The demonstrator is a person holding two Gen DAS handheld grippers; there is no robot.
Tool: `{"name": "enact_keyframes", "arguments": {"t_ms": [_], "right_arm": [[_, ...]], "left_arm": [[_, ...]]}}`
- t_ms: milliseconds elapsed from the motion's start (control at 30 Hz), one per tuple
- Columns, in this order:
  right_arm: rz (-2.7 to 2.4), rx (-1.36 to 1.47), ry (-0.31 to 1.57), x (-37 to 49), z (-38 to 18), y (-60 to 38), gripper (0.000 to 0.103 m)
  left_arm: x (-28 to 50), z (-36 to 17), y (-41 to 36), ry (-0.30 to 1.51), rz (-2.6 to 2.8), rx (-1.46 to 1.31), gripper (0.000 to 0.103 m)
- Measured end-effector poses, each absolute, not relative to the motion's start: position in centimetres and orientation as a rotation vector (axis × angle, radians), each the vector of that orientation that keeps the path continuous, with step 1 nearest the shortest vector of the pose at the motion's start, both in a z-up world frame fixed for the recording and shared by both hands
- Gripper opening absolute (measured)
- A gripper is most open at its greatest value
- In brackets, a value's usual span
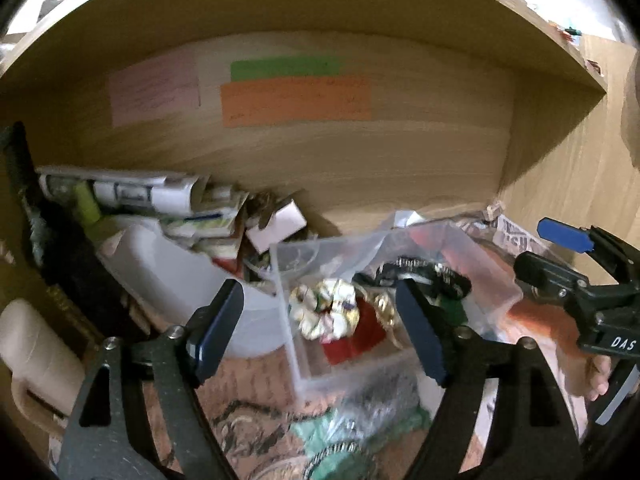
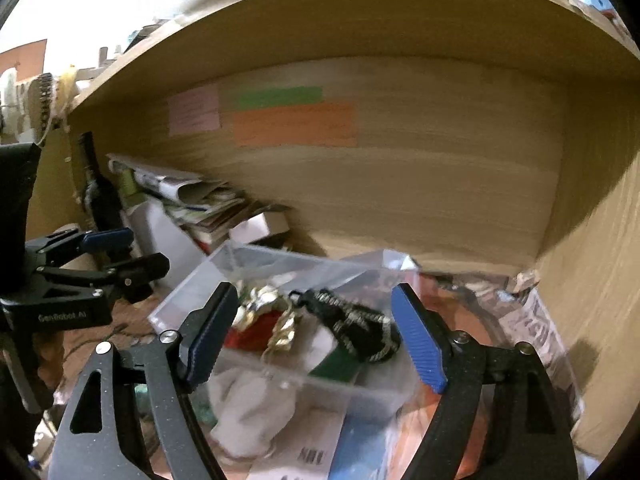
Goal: Organize soft objects
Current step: 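Grasp the braided bracelet with the left tool while the right tool grasps the white drawstring bag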
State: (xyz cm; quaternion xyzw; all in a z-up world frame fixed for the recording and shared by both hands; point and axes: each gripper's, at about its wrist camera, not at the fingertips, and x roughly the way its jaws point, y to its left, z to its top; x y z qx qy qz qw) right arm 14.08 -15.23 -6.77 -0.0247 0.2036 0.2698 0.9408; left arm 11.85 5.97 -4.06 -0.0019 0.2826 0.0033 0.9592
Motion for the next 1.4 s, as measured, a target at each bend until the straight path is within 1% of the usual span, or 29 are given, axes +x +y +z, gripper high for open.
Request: {"name": "enact_keyframes", "arguments": {"t_ms": [100,333,667,700,767,833,867,933,967,1033,1100,1167,1267,1400], "right_arm": [[0.586,-0.049,0.454,13.2,-7.9,-15.1,0.077],[0.624,-0.052,0.556,12.1,-11.1,-14.3,0.077],[0.655,-0.037,0.693,12.9,-14.4,-13.4,0.076],[0.653,-0.037,0.703,13.1,-14.7,-13.3,0.075],[0.657,-0.035,0.721,13.3,-15.0,-13.1,0.067],[0.668,-0.033,0.744,13.6,-15.4,-12.9,0.056],[0.674,-0.032,0.751,13.6,-15.5,-12.8,0.054],[0.685,-0.032,0.756,13.7,-15.7,-12.7,0.044],[0.688,-0.034,0.755,13.6,-15.7,-12.7,0.042],[0.693,-0.037,0.753,13.6,-15.7,-12.7,0.033],[0.695,-0.039,0.747,13.5,-15.7,-12.7,0.030],[0.698,-0.037,0.738,13.4,-15.7,-12.8,0.029],[0.693,-0.025,0.729,13.1,-15.5,-13.3,0.027],[0.675,-0.016,0.702,12.8,-15.0,-14.4,0.026]], "left_arm": [[10.7,-5.2,6.2,0.606,0.008,-0.001,0.081],[8.7,-9.3,6.3,0.729,-0.023,-0.028,0.081],[7.7,-14.5,5.4,0.883,-0.071,-0.056,0.081],[7.6,-14.7,5.4,0.889,-0.073,-0.059,0.081],[7.4,-15.2,5.5,0.910,-0.078,-0.067,0.081],[7.1,-15.7,5.6,0.921,-0.087,-0.076,0.081],[7.1,-15.8,5.6,0.926,-0.090,-0.078,0.081],[7.0,-16.2,5.8,0.932,-0.093,-0.080,0.080],[6.9,-16.1,5.8,0.928,-0.089,-0.076,0.076],[6.8,-16.1,5.8,0.925,-0.089,-0.075,0.071],[6.7,-16.1,5.8,0.922,-0.095,-0.080,0.063],[6.4,-16.0,5.8,0.918,-0.094,-0.080,0.058],[5.9,-15.8,5.9,0.911,-0.094,-0.089,0.055],[5.1,-15.2,6.2,0.894,-0.086,-0.100,0.048]]}}
